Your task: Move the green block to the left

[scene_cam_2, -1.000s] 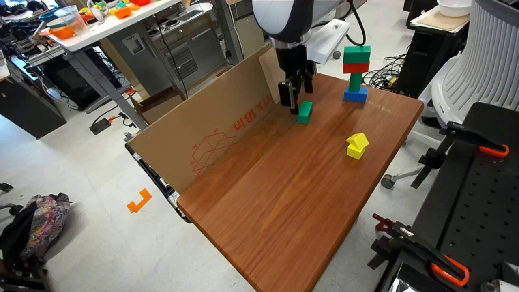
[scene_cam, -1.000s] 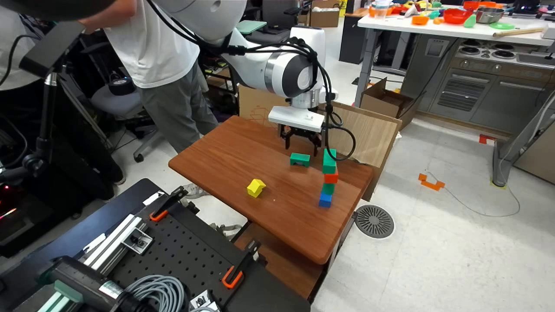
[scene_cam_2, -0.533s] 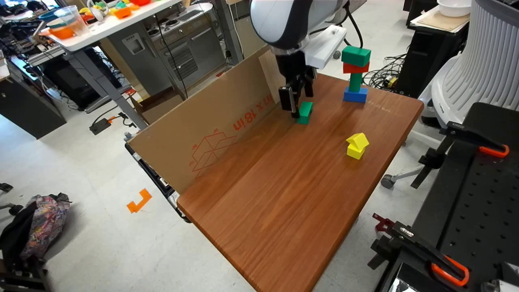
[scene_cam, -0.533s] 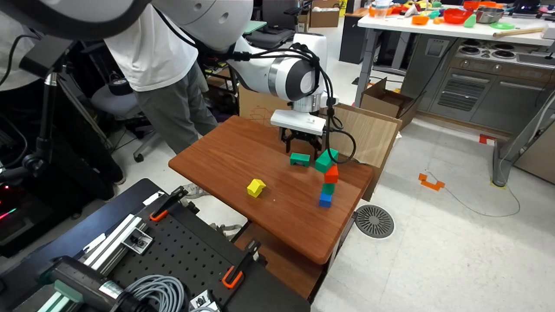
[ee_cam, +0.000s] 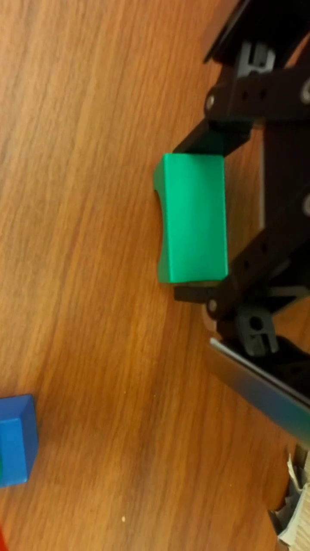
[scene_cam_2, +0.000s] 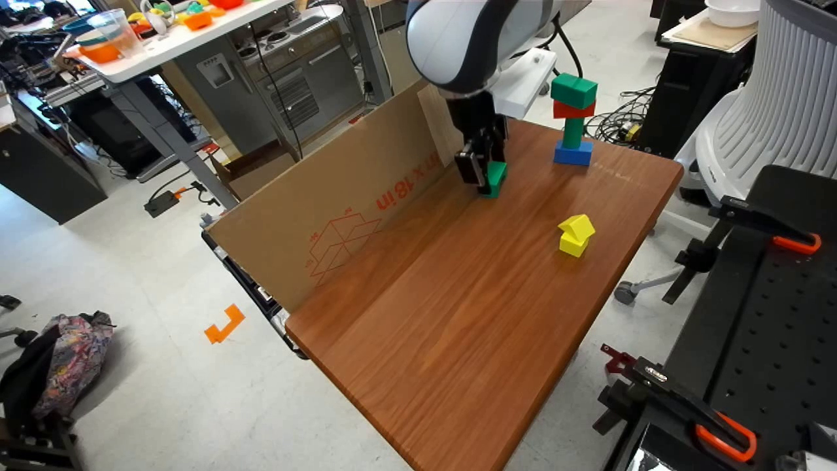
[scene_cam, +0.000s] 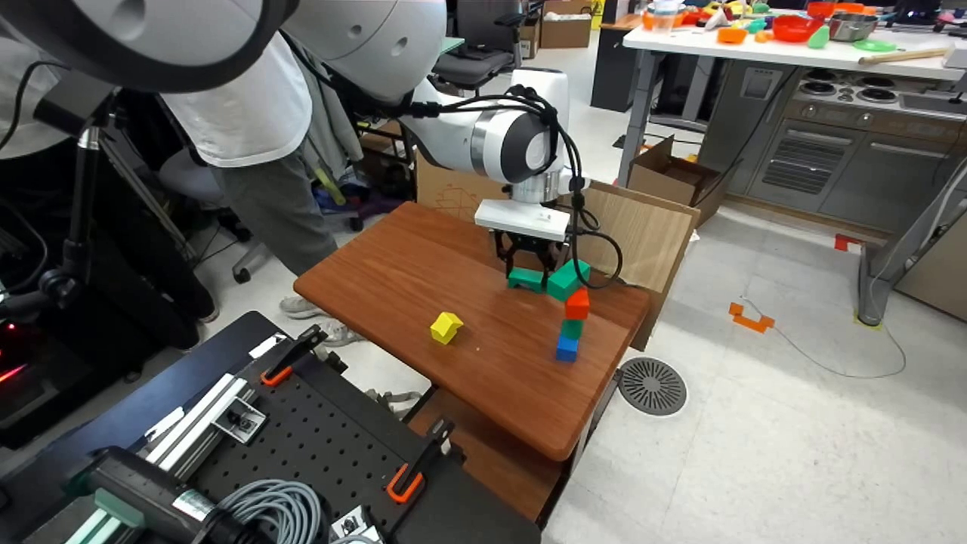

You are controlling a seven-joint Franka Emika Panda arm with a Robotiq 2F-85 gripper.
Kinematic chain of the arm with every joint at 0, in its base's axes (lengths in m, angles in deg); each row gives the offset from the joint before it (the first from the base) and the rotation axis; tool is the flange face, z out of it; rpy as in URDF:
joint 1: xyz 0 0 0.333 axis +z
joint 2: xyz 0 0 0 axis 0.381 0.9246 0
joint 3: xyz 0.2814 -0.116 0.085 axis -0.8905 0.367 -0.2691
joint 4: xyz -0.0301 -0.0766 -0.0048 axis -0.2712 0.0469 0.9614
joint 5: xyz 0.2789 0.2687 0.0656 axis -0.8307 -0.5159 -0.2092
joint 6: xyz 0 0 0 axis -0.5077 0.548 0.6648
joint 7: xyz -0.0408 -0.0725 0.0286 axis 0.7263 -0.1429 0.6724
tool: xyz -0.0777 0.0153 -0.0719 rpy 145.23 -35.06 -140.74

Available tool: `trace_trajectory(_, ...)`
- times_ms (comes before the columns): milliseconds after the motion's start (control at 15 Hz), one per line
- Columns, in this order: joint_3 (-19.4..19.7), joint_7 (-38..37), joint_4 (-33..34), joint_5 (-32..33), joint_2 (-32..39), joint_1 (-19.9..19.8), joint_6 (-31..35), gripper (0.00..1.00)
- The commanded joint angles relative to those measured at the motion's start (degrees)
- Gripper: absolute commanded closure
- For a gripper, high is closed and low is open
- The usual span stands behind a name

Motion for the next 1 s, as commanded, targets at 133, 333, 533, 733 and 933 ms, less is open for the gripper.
trace_trajectory(133,-0.2,0.8,3.3,1.4,1.2,-0.3,-2.2,0.59)
trace_trajectory(333,-0.6,0.9,1.9,0.8,-0.9,-0.6,-2.1,0.59)
trace_trajectory(533,-1.0,1.1,0.4,0.6,-3.8,-0.6,-2.7,0.59)
trace_trajectory(733,-1.0,0.0,-1.5,0.5,-7.0,0.1,-5.1,0.59)
trace_trajectory(933,-1.4,-1.2,-5.9,0.7,-10.2,1.1,-5.0,0.59)
